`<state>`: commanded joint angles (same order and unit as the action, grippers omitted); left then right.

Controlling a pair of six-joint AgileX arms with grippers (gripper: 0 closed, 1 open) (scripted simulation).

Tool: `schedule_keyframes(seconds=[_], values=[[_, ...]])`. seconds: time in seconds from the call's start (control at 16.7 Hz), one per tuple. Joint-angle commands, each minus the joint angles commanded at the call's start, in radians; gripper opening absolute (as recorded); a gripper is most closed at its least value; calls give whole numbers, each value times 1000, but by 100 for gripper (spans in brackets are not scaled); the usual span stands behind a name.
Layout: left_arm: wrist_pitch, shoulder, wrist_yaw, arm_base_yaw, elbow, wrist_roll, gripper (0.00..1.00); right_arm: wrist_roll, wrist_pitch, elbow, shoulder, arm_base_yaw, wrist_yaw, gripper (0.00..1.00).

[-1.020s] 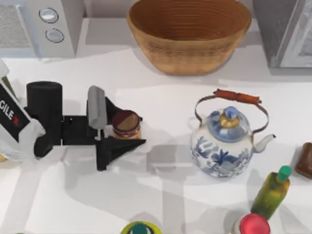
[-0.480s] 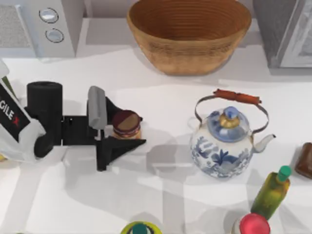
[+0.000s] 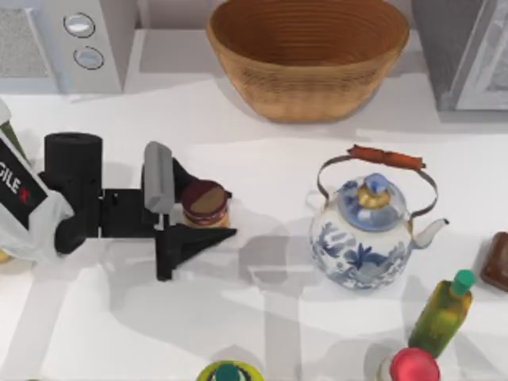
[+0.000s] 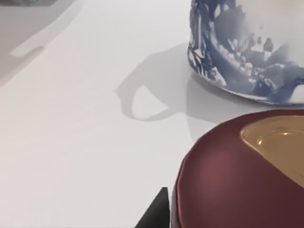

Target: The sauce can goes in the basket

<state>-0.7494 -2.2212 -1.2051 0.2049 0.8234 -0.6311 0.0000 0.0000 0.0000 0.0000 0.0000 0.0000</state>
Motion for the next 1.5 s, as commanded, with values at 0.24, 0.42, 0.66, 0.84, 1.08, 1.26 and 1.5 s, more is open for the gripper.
schedule_keyframes(seconds=[0.24, 0.42, 0.66, 0.84, 1.08, 1.26, 1.5], values=[[234, 67, -18, -30, -8, -196, 0, 0, 0, 0, 0, 0, 0, 100], [516, 152, -52, -86, -13, -389, 0, 0, 0, 0, 0, 0, 0, 100], [959, 304, -107, -191, -28, -662, 0, 0, 0, 0, 0, 0, 0, 100], [1222, 421, -139, -267, -47, -831, 0, 0, 0, 0, 0, 0, 0, 100], [1431, 532, -162, -331, -74, -981, 0, 0, 0, 0, 0, 0, 0, 100], [1476, 560, -166, -345, -83, -1021, 0, 0, 0, 0, 0, 0, 0, 100], [1474, 556, -164, -340, -79, -1021, 0, 0, 0, 0, 0, 0, 0, 100]])
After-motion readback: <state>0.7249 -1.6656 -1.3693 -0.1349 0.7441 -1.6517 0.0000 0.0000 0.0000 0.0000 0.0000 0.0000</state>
